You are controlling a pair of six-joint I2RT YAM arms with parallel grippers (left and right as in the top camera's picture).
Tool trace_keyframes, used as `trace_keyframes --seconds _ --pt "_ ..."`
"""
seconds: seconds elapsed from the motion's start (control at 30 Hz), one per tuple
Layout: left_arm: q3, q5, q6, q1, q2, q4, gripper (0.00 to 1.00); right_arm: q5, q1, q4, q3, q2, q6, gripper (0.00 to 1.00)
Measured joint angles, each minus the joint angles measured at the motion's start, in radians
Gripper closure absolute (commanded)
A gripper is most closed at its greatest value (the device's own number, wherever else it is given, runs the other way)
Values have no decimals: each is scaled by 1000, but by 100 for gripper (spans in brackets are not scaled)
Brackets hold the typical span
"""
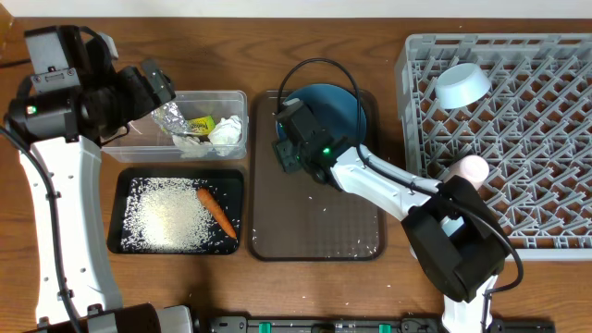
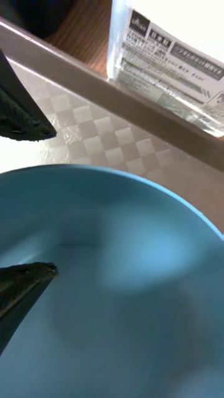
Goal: Sort waste into correct bins and load items into the dishwasher rack
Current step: 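Move the right gripper to the blue plate and grasp its rim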
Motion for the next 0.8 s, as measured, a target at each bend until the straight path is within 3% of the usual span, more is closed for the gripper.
trace_keyframes --seconds 0.3,0.8 --pt "0 0 0 0 0 0 1 -3 0 23 0 0 -3 41" --pt "0 0 0 0 0 0 1 -4 2 97 0 0 -27 51"
